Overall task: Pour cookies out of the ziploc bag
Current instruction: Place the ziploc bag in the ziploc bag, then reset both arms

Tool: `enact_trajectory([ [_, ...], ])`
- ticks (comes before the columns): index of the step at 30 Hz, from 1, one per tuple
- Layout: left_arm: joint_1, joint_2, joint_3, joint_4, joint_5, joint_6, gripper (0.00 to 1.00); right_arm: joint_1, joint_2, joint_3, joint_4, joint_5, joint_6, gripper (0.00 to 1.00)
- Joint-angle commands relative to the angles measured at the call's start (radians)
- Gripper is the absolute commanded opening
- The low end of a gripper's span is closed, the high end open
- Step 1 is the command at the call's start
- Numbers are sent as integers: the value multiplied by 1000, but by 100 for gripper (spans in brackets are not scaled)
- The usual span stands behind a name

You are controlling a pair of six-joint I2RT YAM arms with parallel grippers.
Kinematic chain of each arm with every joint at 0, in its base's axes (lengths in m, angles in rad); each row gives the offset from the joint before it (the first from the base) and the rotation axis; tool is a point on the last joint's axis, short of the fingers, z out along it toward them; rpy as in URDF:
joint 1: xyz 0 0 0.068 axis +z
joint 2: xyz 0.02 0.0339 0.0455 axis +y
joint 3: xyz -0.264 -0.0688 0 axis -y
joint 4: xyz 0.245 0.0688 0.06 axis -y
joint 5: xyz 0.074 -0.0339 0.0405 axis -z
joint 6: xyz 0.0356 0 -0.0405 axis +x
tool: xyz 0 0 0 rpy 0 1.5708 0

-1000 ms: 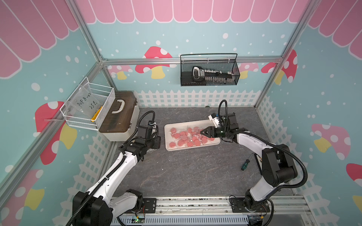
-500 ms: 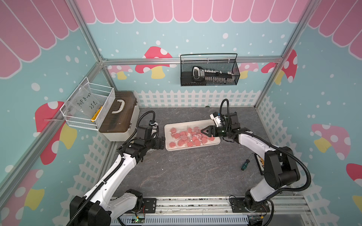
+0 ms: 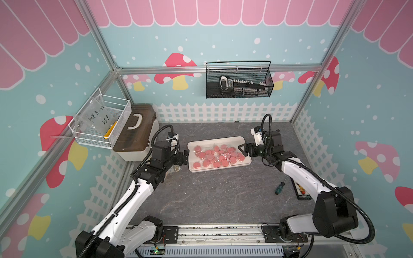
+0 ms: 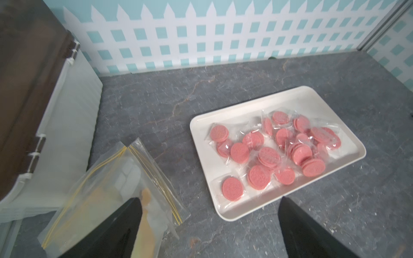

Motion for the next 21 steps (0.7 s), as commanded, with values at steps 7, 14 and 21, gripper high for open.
enact_trajectory([
  [7,171,80,-152,411,-7,35,99,-31,-147,-199,186,393,-156,92],
  [14,229,155,-326,650,7,42,99,-65,-168,-316,325,529,-218,99],
  [21,256,272,-377,788,55,55,100,-134,-148,-424,462,589,-246,99],
])
